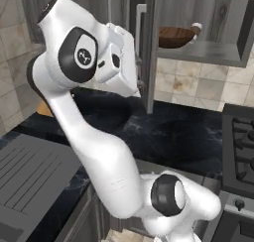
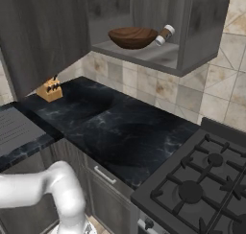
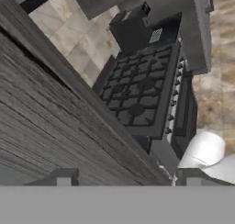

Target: Pick the mug and place it in the sink. Pick the bowl and place it in the open cabinet and then close the cabinet.

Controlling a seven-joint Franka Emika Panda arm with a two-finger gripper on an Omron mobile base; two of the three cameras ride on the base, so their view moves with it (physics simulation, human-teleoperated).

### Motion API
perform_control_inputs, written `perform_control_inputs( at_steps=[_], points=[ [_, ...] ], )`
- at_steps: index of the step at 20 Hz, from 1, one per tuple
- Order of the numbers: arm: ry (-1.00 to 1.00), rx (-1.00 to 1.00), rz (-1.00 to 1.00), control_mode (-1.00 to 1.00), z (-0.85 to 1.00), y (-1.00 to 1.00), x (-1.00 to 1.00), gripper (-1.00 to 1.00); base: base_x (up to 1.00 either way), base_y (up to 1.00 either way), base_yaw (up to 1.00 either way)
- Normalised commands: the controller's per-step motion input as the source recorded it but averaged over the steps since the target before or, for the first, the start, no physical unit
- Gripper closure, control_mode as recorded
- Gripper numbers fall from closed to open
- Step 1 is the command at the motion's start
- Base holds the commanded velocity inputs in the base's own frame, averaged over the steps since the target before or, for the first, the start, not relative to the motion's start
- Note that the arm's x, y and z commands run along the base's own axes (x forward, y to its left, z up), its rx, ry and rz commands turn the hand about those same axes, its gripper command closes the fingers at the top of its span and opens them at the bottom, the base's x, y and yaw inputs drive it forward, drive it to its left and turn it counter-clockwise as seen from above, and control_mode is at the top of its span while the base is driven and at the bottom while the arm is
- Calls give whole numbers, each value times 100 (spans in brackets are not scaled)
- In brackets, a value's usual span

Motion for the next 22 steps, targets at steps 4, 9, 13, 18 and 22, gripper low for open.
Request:
perform_control_inputs(
  at_steps=[4, 9, 13, 18, 22],
  points=[
    [37, -32, 37, -100, -63, -100, 0, -100, 0, 0, 0],
    [36, -33, 37, -100, -51, -100, 0, -100, 0, 0, 0],
    [32, -35, 35, -100, -39, -100, 0, -100, 0, 0, 0],
    [42, -35, 11, -100, -6, -100, 33, -100, 0, 0, 0],
    [52, -27, -10, -100, 1, -100, 78, -100, 0, 0, 0]
  ],
)
